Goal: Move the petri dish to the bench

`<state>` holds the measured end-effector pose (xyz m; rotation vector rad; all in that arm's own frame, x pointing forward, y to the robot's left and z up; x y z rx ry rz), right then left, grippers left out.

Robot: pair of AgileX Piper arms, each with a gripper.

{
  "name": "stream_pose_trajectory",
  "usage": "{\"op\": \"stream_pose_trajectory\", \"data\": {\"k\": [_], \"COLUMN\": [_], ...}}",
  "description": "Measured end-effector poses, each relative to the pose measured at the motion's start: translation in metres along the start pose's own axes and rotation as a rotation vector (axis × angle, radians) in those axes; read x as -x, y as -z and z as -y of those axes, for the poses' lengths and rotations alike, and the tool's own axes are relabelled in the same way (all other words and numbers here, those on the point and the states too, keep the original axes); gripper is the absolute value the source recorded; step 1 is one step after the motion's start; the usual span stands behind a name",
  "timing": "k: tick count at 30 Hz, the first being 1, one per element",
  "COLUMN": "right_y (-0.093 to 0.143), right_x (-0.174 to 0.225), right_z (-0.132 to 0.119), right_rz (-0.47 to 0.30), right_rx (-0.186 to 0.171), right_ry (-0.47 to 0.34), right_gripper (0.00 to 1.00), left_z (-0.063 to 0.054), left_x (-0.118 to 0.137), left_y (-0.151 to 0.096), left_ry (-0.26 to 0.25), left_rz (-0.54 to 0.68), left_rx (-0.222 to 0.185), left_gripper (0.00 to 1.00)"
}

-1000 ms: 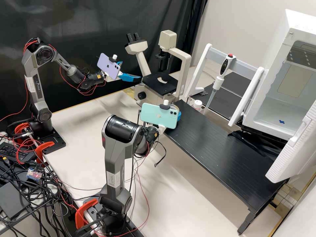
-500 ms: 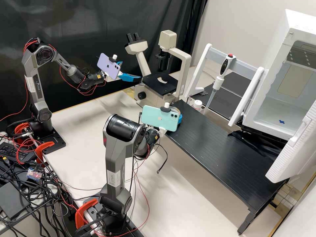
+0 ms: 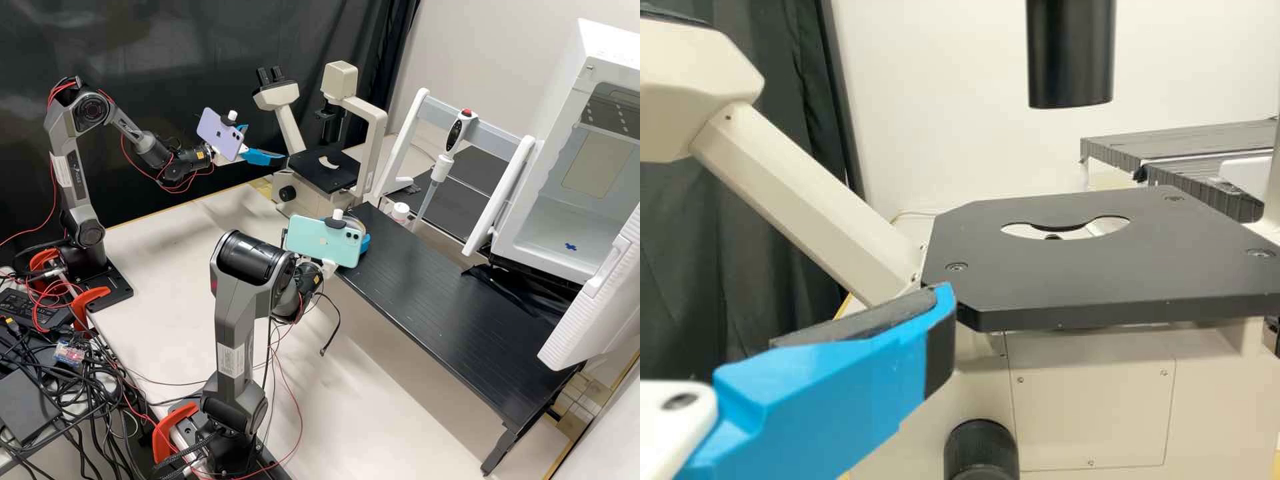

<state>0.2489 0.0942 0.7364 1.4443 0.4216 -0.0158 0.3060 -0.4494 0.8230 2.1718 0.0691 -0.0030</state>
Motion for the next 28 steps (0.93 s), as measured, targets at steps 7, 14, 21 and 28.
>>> {"op": "stream_pose_trajectory", "data": {"k": [7, 14, 21, 28], "right_y": [0.002, 0.006, 0.014, -0.001], "right_x": [0.013, 0.036, 0.063, 0.077], "right_z": [-0.004, -0.030, -0.072, -0.097], "right_rz": [-0.014, -0.092, -0.124, -0.089], "right_rx": [0.019, 0.049, 0.012, -0.094], "right_ry": [-0.013, -0.155, -0.423, -0.549], "right_gripper": [1.00, 1.00, 1.00, 1.00], "left_z": [0.000, 0.000, 0.000, 0.000], "left_x": [0.000, 0.000, 0.000, 0.000], "left_y": [0.000, 0.000, 0.000, 0.000], "left_ry": [0.000, 0.000, 0.000, 0.000], "left_rz": [0.000, 0.000, 0.000, 0.000], "left_rx": [0.000, 0.000, 0.000, 0.000], "left_gripper": [1.00, 1.00, 1.00, 1.00]}}
